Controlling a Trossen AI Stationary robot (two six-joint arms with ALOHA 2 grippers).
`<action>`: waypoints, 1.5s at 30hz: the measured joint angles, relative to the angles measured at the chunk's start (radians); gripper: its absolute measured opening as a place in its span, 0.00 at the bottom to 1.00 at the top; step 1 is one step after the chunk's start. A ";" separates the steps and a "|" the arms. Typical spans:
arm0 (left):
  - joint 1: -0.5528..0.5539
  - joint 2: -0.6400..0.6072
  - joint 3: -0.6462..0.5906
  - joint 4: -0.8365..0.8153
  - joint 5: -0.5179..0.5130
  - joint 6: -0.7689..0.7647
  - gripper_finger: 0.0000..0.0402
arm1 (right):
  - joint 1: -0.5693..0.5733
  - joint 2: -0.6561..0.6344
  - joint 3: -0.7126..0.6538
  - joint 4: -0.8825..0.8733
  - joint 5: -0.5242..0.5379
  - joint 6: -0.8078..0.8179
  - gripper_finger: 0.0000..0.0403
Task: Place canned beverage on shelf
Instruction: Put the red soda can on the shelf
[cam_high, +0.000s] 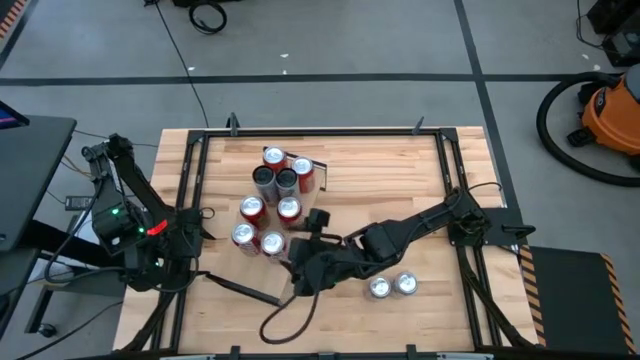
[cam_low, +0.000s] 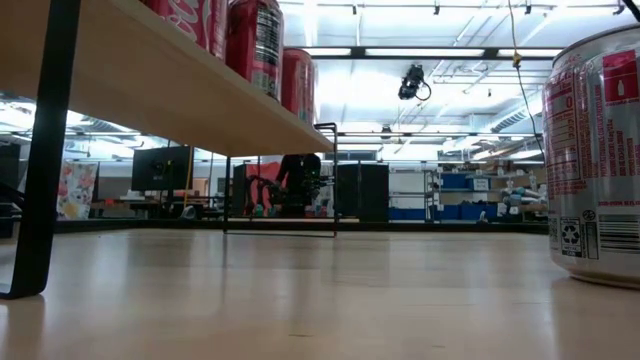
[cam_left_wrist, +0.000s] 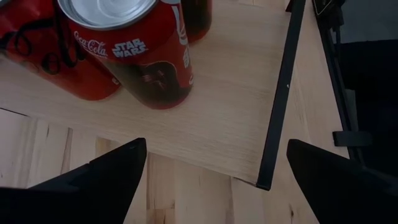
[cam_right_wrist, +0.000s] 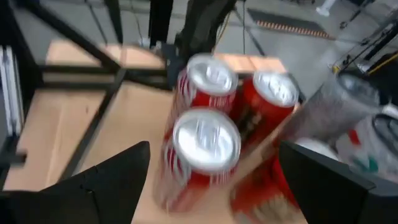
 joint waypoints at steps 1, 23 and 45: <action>0.000 0.000 0.000 0.000 0.000 0.000 1.00 | 0.003 0.000 0.000 -0.038 -0.003 0.015 0.90; 0.003 0.000 -0.003 0.004 -0.204 -0.032 1.00 | 0.003 0.002 -0.256 0.022 -0.038 0.314 0.86; -0.037 0.005 -0.142 0.408 -0.069 0.139 1.00 | 0.037 0.002 -0.305 0.380 -0.195 0.137 0.86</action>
